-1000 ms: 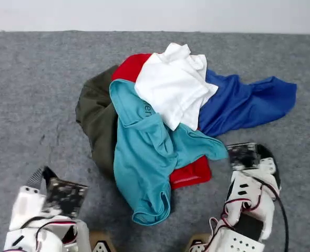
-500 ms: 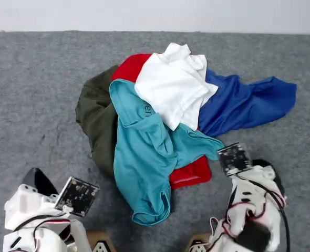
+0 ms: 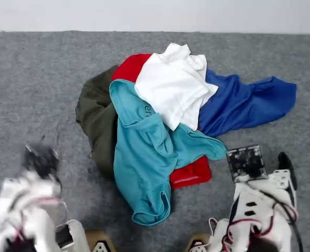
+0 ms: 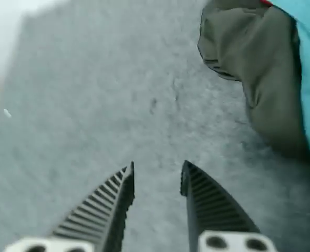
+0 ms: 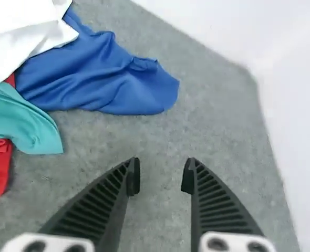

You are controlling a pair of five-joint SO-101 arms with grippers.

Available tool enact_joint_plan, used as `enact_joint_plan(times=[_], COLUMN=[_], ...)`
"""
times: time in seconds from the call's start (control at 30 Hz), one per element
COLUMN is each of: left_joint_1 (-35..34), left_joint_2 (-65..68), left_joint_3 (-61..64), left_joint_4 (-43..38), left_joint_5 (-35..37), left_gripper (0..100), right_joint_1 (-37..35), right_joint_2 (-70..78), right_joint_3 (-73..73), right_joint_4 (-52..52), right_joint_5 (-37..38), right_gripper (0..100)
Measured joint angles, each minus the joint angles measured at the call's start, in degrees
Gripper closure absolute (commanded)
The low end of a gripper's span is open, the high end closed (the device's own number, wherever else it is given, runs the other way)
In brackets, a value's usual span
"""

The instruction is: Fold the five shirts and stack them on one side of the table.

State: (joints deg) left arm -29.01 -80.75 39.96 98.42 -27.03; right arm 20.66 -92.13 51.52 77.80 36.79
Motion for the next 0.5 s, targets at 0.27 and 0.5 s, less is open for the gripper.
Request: enact_joint_plan(times=[0.27, 0.5], left_joint_1=[8.26, 34.37], left_joint_2=[39.82, 50.99], left_joint_3=[-21.19, -26.37], left_joint_4=[0.35, 0.35], left_joint_5=[10.02, 21.54], left_gripper=[85, 76], right_joint_1=[-6.15, -10.81], right_joint_2=[35.08, 60.22], right_joint_3=[-21.45, -36.66], right_joint_4=[12.84, 22.59], right_joint_5=[-15.03, -21.98], right_gripper=[83.9, 77.9])
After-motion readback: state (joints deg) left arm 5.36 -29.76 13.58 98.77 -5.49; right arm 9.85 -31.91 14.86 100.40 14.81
